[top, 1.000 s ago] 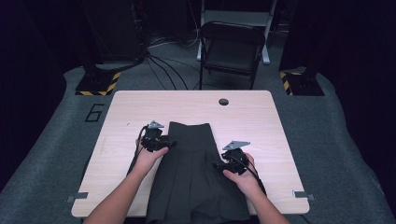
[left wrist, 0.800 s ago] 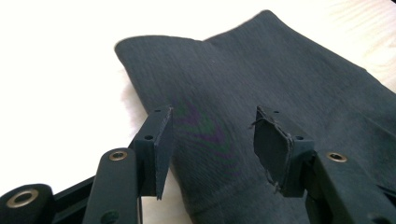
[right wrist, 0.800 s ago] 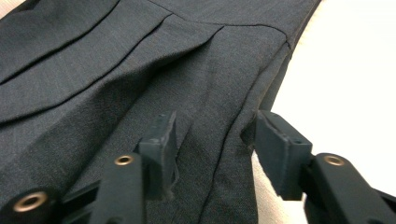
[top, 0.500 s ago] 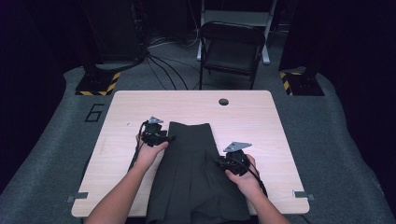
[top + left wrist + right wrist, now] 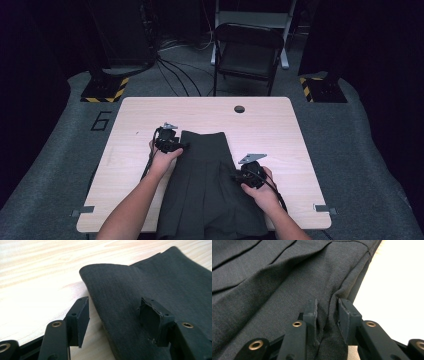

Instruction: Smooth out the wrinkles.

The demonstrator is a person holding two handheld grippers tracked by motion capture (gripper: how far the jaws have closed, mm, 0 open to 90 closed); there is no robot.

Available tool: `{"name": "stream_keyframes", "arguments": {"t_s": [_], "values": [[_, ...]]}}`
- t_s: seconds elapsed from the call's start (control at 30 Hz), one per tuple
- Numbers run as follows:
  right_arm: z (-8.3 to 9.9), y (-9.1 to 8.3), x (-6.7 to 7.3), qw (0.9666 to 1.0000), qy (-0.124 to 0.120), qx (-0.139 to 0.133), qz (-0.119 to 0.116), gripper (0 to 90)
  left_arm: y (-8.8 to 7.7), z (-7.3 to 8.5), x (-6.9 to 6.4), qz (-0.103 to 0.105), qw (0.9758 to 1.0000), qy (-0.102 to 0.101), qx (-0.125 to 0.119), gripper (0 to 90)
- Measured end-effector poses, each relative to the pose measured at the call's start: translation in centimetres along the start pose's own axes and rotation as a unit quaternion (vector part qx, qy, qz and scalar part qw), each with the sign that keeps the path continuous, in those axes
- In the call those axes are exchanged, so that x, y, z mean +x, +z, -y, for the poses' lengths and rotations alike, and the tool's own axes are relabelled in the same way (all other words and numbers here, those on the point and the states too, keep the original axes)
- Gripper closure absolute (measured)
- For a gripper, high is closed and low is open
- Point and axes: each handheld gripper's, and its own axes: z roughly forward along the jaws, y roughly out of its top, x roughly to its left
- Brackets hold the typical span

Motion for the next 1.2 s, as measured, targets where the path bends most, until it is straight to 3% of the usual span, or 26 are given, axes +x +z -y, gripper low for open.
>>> {"name": "stream_keyframes", "arguments": {"t_s": [0.13, 0.2, 0.3, 0.47, 0.53, 0.8, 1.03, 1.13, 1.2], "values": [[0.2, 0.1, 0.1, 1.0, 0.001, -0.004, -0.001, 64.9, 0.6, 0.0, 0.3, 0.001, 1.0, 0.002, -0.002, 37.0], [0.2, 0.0, 0.2, 1.0, 0.005, -0.003, 0.0, 64.2, 0.9, 0.0, 0.2, -0.001, 1.0, -0.009, -0.002, 34.5], [0.3, 0.1, 0.3, 1.0, -0.005, -0.002, 0.005, 63.6, 1.2, -0.3, 0.1, 0.001, 1.0, -0.006, 0.002, 32.6], [0.4, 0.1, 0.3, 1.0, 0.0, -0.001, 0.002, 63.1, 1.9, -0.7, 0.0, 0.0, 1.0, 0.004, 0.009, 31.6], [0.4, 0.2, 0.2, 1.0, 0.002, -0.002, 0.002, 62.8, 2.2, -0.6, -0.1, 0.0, 1.0, -0.009, 0.003, 31.7], [0.5, 0.2, 0.1, 1.0, 0.003, 0.001, -0.001, 62.0, 3.0, -0.4, -0.3, 0.006, 0.9998, 0.005, 0.02, 31.4], [0.6, 0.0, 0.3, 1.0, -0.001, -0.005, -0.001, 60.0, 3.3, -0.8, -0.3, 0.009, 0.9997, 0.0, 0.021, 33.9], [0.7, -0.2, 0.3, 1.0, -0.004, -0.005, -0.002, 59.0, 3.3, -0.9, -0.4, 0.011, 0.9997, 0.008, 0.02, 37.6], [0.8, -0.3, 0.5, 0.9999, 0.011, -0.003, -0.004, 58.7, 3.3, -1.0, -0.4, 0.008, 0.9997, 0.008, 0.021, 42.1]]}}
